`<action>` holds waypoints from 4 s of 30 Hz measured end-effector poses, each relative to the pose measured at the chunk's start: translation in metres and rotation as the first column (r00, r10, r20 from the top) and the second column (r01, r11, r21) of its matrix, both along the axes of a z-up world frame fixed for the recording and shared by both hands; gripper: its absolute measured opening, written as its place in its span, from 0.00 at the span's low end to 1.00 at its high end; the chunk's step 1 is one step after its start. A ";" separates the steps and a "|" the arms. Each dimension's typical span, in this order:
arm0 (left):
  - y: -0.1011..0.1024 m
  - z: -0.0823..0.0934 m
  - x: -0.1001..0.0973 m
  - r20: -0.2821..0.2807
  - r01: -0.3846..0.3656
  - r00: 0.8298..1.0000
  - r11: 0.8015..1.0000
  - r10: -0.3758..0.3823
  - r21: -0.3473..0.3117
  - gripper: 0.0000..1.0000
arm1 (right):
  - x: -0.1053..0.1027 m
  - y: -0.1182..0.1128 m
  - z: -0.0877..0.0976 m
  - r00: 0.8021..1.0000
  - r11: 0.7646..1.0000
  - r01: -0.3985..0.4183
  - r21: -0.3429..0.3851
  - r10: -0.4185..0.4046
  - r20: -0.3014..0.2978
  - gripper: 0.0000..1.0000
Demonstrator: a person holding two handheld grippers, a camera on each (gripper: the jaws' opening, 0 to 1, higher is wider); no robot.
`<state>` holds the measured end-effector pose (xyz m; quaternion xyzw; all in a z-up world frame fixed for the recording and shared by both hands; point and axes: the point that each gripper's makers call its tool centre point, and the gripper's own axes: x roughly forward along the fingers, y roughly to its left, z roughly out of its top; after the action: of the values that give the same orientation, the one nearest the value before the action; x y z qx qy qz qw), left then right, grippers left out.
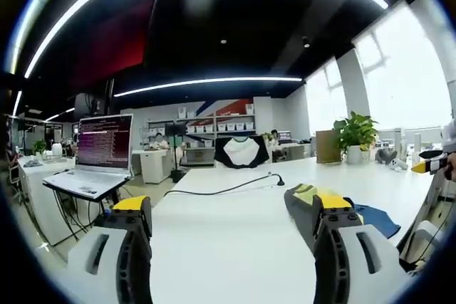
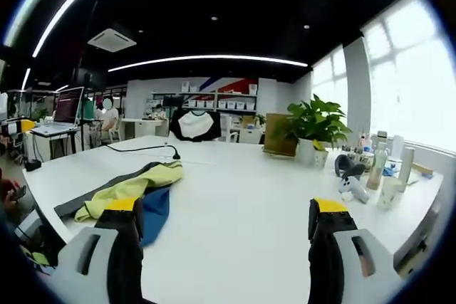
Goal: Fold the garment on the visible template until the final outline fits inside the template.
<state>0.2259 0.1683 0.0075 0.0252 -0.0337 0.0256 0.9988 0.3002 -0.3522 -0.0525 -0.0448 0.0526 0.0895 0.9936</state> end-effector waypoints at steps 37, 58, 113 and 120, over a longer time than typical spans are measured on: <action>-0.009 0.006 0.000 0.016 0.025 1.000 0.999 -0.025 0.030 0.99 | -0.003 -0.009 0.016 0.998 1.000 0.020 -0.012 -0.019 0.062 0.99; -0.011 -0.001 0.005 -0.003 0.040 0.999 0.999 -0.040 0.022 0.99 | -0.002 0.003 0.014 0.999 1.000 -0.009 -0.026 0.010 0.053 0.99; -0.081 -0.010 0.029 -0.029 0.241 0.970 0.969 -0.240 0.048 0.98 | -0.003 0.113 -0.001 0.891 0.885 -0.451 -0.114 0.440 -0.113 0.97; -0.104 -0.024 0.036 -0.101 0.359 0.931 0.930 -0.351 0.082 0.97 | -0.003 0.116 -0.011 0.888 0.881 -0.455 -0.128 0.437 -0.144 0.97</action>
<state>0.2616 0.0639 -0.0168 0.0691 0.0036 -0.1582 0.9850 0.2970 -0.2363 -0.0633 -0.1293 0.1031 0.3137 0.9350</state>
